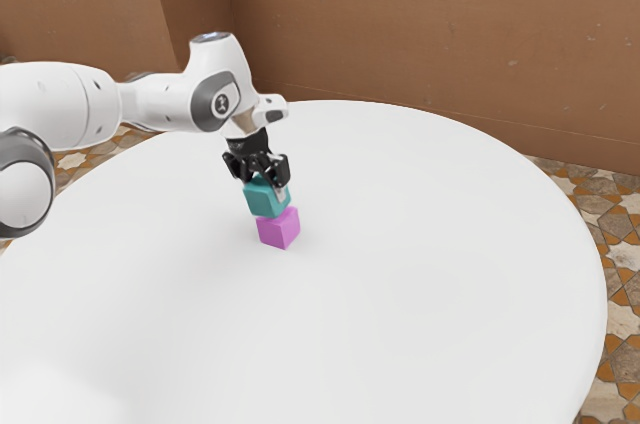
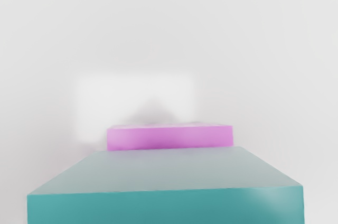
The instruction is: Pick up the blue block with one arm, and put the blue block on the pink block with one arm
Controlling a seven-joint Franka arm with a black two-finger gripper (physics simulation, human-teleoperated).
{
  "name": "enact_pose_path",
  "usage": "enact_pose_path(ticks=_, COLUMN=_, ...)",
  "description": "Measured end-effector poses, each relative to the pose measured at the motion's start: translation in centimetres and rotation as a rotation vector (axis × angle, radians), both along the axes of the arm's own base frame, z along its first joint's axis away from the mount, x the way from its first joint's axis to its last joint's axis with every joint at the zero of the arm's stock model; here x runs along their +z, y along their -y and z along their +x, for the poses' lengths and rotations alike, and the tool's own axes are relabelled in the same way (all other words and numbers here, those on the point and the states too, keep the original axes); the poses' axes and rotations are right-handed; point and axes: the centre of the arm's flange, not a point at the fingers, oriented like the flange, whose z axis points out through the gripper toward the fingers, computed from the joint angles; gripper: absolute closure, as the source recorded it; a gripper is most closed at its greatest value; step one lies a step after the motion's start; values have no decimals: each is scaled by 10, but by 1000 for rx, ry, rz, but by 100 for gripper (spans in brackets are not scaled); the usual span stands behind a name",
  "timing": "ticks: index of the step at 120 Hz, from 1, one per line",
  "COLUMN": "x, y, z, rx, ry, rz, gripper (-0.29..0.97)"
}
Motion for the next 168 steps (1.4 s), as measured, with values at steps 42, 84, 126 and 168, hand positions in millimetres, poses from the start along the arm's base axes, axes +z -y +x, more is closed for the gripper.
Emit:
enact_pose_path(ticks=42, x=0, y=0, z=0, rx=19, ry=-2, rz=4, gripper=28)
enact_pose_path(ticks=84, x=0, y=5, z=0, rx=22, ry=-2, rz=3, gripper=28)
enact_pose_path(ticks=126, x=16, y=6, z=0, rx=24, ry=16, rz=7, gripper=7)
enact_pose_path(ticks=168, x=93, y=10, z=-18, rx=9, ry=35, rz=27, gripper=1)
